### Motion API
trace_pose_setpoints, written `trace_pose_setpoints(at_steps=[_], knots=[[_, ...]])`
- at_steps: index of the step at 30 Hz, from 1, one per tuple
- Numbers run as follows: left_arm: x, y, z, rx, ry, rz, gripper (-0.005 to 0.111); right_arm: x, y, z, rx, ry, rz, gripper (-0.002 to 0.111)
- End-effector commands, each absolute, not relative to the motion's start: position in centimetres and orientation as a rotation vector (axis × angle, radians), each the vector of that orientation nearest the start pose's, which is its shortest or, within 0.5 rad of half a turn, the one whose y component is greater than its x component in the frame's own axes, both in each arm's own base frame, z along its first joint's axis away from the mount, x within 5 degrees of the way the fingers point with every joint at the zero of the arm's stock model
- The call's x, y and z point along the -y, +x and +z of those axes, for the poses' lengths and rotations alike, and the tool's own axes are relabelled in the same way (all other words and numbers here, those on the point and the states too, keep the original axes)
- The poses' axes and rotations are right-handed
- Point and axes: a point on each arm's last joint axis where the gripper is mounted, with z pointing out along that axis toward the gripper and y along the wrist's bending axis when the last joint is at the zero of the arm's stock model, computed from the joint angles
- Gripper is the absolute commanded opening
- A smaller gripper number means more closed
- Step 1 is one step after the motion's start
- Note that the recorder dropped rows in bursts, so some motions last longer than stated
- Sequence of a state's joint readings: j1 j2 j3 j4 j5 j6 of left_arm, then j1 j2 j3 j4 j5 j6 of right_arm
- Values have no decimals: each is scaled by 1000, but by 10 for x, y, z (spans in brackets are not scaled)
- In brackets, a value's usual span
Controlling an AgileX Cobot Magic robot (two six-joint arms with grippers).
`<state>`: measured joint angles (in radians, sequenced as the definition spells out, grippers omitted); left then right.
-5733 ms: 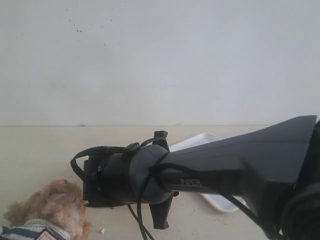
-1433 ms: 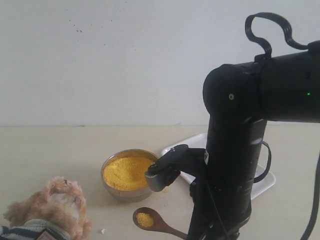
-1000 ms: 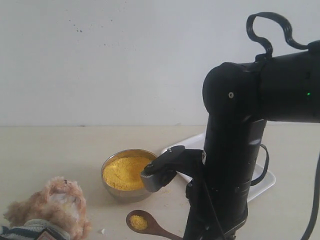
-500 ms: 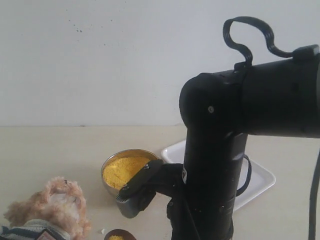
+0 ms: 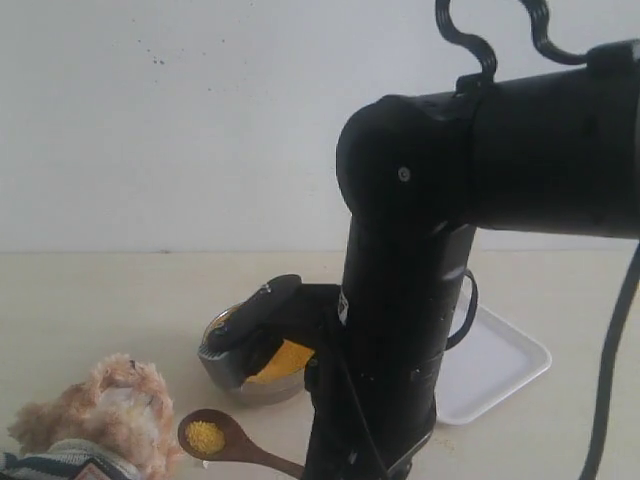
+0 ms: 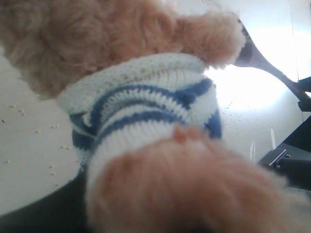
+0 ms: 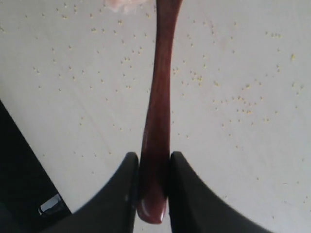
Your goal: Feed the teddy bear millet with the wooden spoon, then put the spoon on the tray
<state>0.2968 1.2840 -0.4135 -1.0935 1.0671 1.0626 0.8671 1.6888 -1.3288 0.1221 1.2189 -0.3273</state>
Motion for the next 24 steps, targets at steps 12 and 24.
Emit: trace_pose_setpoints(at_steps=[12,24], knots=[[24,169,188,-2546,71,-1170,4,-275,207,299,-2386,-1684,148,0],[24,169,188,-2547,72,-1169,4,-295,210,285,-2328,-1717,9,0]])
